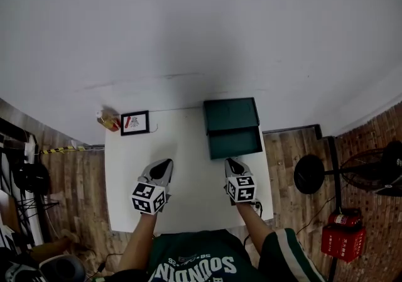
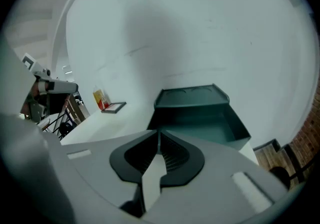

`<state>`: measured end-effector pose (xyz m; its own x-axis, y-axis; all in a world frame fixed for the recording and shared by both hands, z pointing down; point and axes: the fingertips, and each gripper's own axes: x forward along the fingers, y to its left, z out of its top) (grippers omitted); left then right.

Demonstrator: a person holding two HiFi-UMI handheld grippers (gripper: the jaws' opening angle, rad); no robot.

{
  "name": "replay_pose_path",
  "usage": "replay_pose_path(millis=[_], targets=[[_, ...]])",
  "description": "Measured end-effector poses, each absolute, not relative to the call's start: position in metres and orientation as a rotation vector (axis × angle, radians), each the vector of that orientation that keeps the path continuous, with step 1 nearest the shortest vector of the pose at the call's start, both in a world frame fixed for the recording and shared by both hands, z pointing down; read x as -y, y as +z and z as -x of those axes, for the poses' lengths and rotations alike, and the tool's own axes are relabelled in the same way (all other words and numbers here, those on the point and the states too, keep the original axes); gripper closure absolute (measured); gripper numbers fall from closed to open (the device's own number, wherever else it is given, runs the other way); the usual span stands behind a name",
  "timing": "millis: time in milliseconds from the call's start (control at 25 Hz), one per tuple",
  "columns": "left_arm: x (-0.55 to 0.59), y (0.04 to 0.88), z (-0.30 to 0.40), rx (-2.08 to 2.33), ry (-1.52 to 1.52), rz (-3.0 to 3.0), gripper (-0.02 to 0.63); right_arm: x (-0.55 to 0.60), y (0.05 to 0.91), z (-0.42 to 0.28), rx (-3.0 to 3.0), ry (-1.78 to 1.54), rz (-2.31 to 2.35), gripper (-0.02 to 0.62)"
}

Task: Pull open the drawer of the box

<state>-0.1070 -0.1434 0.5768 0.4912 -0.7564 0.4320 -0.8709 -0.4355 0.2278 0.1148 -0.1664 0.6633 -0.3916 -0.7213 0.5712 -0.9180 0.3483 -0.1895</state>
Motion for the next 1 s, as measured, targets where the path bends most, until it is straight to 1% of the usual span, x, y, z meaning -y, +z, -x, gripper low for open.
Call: replay_pose_path(millis=[40, 240, 480, 680, 1000], targets=[[0.146, 0.571, 0.110, 1.353, 0.367, -2.336, 0.554, 0.171, 0.646, -0.106, 2.270, 0.656, -1.439, 0.582], [0.162, 0.535, 0.132, 1.422, 0.303, -2.384, 0.554, 0.180, 0.548, -0.055, 2.490, 0.340, -1.365, 0.592], [0.175, 0.483, 0.153, 1.491, 0.212, -2.474, 0.554, 0.193, 0.467, -0.025, 2.637, 0.213, -1.387, 0.594], [0.181, 0.461, 0.167, 1.521, 0.170, -2.503, 0.553, 0.197, 0.439, -0.017, 2.663, 0.151, -1.417, 0.594], [0.176, 0.466, 0.164, 1.509, 0.178, -2.511, 0.554, 0.188, 0.444, -0.014, 2.663, 0.159, -1.423, 0.594]])
